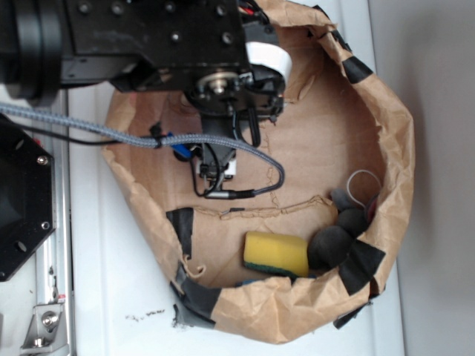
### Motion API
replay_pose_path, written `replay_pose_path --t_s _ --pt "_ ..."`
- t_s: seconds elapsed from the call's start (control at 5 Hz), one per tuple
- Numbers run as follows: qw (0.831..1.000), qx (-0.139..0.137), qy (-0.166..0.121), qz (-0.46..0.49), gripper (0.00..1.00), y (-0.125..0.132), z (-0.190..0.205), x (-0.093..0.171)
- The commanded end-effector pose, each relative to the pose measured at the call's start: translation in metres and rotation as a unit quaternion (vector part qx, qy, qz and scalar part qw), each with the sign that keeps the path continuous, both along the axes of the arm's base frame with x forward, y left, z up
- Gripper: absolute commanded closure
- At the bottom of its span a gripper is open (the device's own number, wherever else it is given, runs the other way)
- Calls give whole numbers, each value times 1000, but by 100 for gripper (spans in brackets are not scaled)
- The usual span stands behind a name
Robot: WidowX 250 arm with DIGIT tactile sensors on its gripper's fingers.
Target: Grab the silver keys.
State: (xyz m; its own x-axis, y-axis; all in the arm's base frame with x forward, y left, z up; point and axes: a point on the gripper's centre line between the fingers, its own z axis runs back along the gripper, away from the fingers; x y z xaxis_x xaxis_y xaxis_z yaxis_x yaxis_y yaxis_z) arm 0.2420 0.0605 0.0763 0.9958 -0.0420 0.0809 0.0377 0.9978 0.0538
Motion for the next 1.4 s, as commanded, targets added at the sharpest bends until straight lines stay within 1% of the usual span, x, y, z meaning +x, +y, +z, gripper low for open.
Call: replay_pose_path --t_s 0.0,0.2,0.4,0.6,0.8,1.0,1.2 --pt "999 29 4 15 0 13 -18 4" --pt "999 36 6 11 0 19 -24 -2" --pt "999 39 9 9 0 20 -27 -3" --pt "998 57 9 8 0 24 -38 -6" --pt "998 58 7 15 77 24 -45 -11" --pt "998 58 6 27 100 24 -48 -13" --pt "997 63 1 37 100 22 -57 -24"
